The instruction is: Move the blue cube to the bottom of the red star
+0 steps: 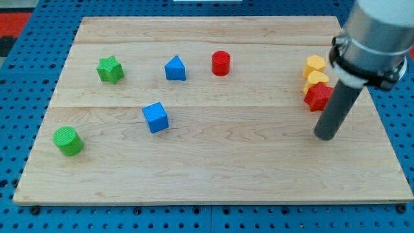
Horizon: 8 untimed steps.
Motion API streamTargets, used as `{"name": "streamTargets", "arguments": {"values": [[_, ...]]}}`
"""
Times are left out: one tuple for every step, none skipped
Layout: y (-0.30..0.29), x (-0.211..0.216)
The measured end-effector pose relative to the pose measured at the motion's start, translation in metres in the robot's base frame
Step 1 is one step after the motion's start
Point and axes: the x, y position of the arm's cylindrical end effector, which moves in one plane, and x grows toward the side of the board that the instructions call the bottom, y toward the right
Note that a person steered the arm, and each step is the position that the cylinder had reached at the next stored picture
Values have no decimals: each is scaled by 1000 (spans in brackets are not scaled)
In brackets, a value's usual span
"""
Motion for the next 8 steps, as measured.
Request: {"name": "streamTargets", "arguments": {"values": [[-58, 15], [-138, 33], [-210, 24], [-274, 22], [-314, -11], [-316, -50], [-232, -57], [-127, -57]]}}
